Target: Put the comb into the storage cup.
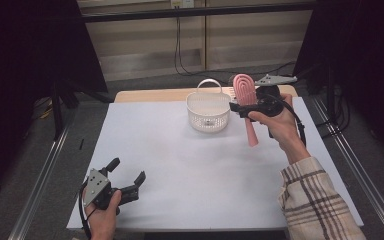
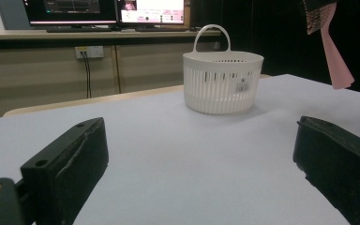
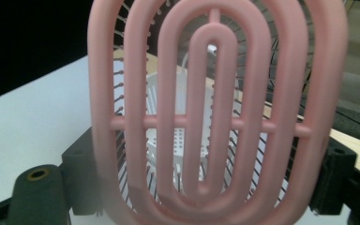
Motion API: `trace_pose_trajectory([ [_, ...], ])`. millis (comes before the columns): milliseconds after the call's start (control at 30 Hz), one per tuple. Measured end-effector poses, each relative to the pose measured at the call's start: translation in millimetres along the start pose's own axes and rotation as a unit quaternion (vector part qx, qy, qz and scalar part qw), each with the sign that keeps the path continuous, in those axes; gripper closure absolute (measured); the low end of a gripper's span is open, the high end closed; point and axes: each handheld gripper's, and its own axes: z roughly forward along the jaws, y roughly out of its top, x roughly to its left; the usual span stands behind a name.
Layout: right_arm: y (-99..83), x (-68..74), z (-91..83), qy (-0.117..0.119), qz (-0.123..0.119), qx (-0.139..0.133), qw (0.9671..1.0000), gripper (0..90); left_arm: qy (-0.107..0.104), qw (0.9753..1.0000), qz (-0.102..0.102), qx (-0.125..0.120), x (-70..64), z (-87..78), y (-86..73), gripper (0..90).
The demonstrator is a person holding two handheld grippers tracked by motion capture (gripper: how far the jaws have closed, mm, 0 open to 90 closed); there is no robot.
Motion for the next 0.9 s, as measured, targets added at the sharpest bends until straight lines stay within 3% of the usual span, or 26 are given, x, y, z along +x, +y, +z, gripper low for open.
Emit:
trace_pose_trajectory([
  [900, 20.3, 9.6, 5.3, 0.005, -0.002, -0.089, 0.996, 19.1, -0.005, 1.0, 0.001, 0.001, -0.5, -1.2, 0.5, 3.7],
])
